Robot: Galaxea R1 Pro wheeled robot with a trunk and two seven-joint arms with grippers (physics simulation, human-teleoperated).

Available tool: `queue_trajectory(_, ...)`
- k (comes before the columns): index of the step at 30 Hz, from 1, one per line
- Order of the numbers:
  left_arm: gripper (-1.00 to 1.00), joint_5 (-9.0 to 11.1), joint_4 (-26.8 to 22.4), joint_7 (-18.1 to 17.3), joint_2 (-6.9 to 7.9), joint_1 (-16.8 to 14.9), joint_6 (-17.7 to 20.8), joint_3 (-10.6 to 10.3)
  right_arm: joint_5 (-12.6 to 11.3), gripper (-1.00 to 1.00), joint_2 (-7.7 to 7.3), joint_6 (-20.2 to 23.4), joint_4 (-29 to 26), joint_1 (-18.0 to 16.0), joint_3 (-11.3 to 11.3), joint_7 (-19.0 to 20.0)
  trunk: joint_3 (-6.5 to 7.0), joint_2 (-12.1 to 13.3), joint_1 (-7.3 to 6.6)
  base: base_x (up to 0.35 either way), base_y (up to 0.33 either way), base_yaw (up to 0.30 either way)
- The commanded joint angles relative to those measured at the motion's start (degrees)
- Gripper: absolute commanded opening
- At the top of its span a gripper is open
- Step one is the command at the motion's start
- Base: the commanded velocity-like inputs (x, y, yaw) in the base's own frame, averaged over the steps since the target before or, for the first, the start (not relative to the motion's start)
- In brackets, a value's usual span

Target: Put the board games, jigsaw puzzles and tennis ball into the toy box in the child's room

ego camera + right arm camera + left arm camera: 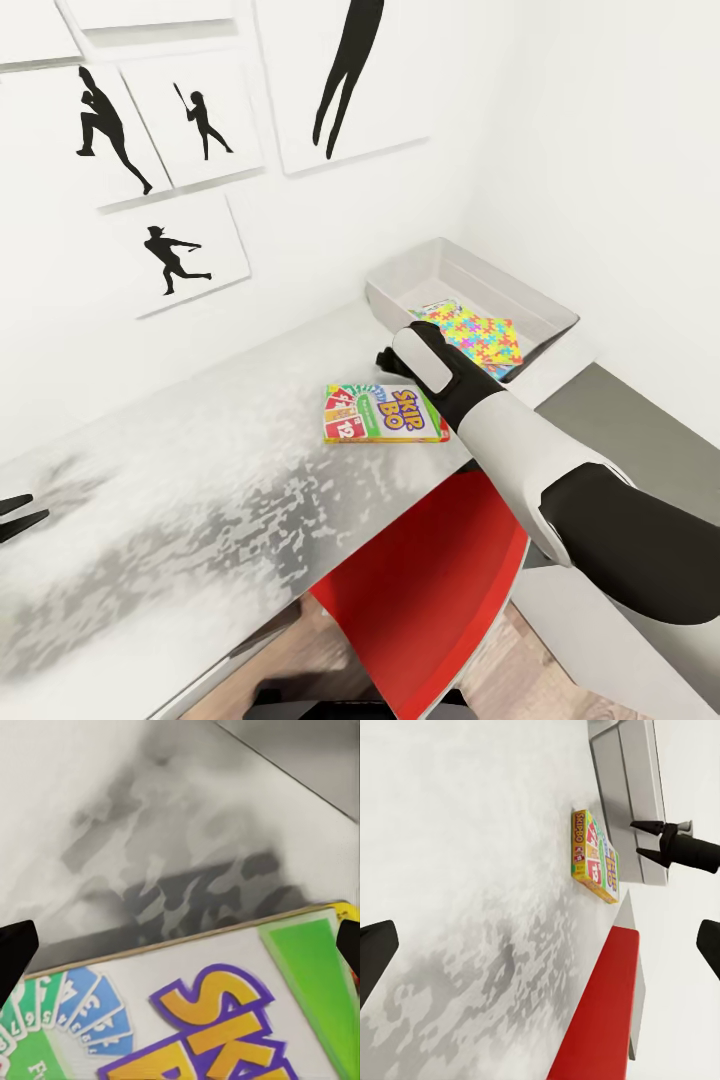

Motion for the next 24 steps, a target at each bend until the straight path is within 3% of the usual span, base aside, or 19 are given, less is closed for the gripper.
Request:
queue_trajectory(1,1.0,0.0,0.0,-0.2,0.02,0.0,0.6,0.0,-0.1,1.0,0.0,0.0,0.0,-0.1,0.1,-0.4,-0.09,-0.1,0.03,0.0,0.0,0.0)
queue_trajectory(24,1.0,0.0,0.0,-0.2,-0.59,0.0,0.6,0.0,-0.1,1.0,0.0,-0.9,0.1,-0.1,-0.4,1.1,-0.09,-0.1,0.03,0.0,0.0,0.0)
